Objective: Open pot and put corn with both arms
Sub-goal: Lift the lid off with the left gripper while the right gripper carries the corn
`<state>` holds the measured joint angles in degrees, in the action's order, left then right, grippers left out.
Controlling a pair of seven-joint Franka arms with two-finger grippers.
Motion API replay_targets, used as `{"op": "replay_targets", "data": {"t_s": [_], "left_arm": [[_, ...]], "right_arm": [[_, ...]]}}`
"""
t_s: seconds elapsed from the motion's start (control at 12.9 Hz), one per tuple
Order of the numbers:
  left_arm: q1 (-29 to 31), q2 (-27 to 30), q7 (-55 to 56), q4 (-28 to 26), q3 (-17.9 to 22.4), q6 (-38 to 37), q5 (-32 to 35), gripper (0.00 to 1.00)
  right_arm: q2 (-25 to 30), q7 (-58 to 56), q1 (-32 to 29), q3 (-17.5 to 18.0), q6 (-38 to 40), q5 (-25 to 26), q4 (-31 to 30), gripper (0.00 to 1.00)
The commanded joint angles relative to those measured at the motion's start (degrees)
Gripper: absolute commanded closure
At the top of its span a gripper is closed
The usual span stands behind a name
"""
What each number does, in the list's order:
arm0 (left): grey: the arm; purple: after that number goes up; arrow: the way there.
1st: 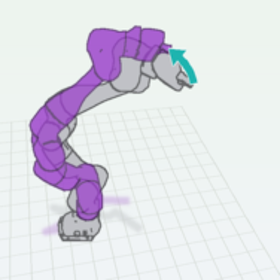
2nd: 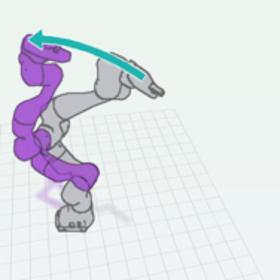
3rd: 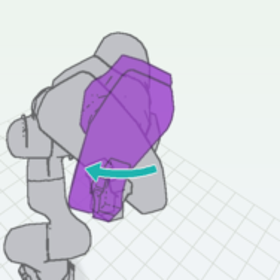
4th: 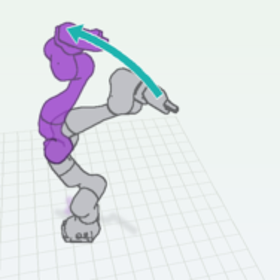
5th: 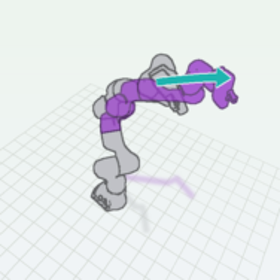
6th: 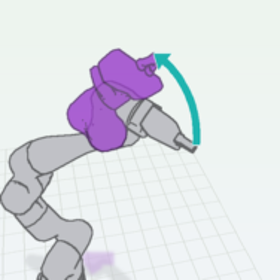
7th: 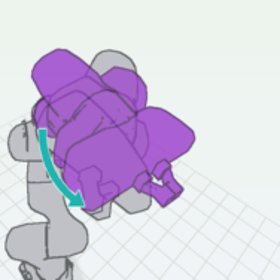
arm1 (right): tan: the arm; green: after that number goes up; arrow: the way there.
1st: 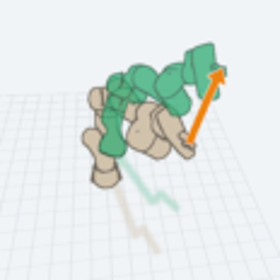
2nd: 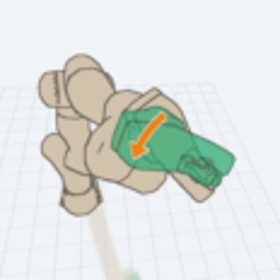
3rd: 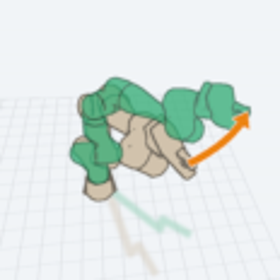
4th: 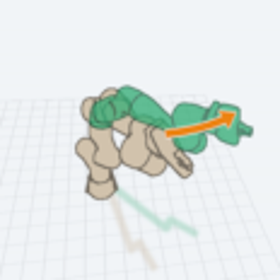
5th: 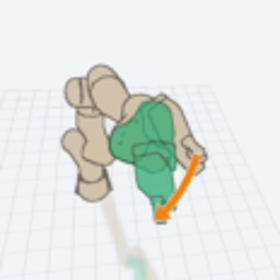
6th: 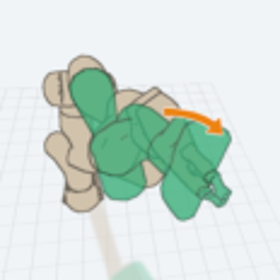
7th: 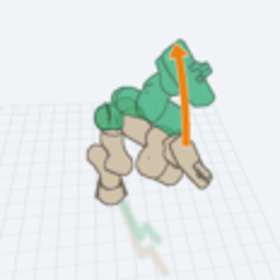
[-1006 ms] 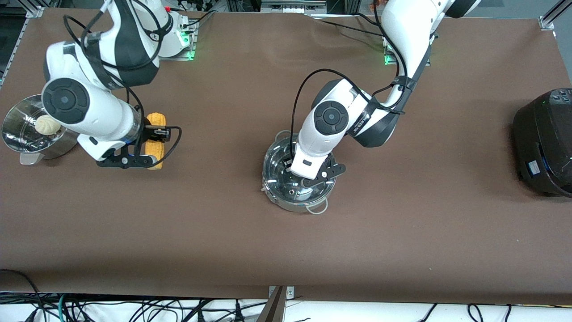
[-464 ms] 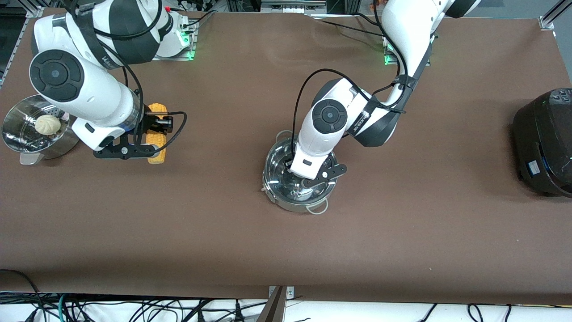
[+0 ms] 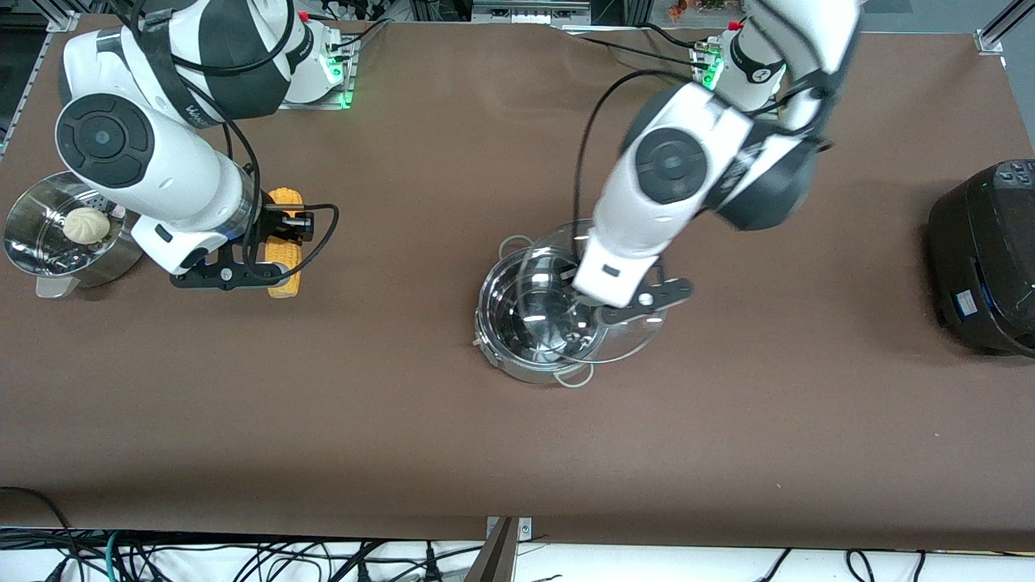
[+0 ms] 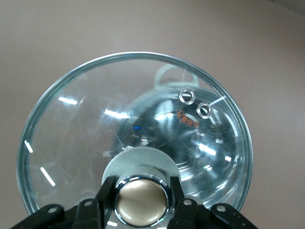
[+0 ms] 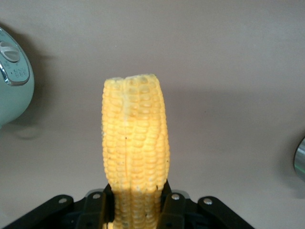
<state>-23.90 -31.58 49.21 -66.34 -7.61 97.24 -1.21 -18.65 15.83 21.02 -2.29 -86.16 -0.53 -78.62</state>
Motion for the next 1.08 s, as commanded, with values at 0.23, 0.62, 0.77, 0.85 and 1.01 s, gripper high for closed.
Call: {"op": "replay_targets", "data": {"t_s": [0.23, 0.62, 0.77, 0.85, 1.01], "left_arm": [[13.9, 16.9, -25.1, -11.9, -0.5, -15.6, 0.8, 1.00], [31.9, 27.6, -50.2, -37.4, -0.6, -1.0, 0.8, 1.00], [33.2, 27.8, -50.7, -46.8, -0.5, 10.0, 0.8, 1.00], [33.2, 27.7, -50.2, -52.0, -0.5, 16.6, 0.8, 1.00], [33.0, 26.0, -48.8, -57.3, -0.6, 23.8, 0.9, 1.00]], "right_arm": [[-5.7, 14.7, 9.7, 0.4, -11.3, -2.7, 2.0, 0.94], [-17.4, 26.1, 17.7, 0.5, -32.5, -6.0, 4.5, 0.94], [-22.2, 27.7, 19.1, 0.5, -40.0, -9.0, 6.9, 0.94], [-24.0, 27.5, 19.1, 0.5, -43.1, -9.0, 7.8, 0.94], [-27.4, 27.6, 19.0, 1.5, -51.3, -9.1, 8.1, 0.94]]}}
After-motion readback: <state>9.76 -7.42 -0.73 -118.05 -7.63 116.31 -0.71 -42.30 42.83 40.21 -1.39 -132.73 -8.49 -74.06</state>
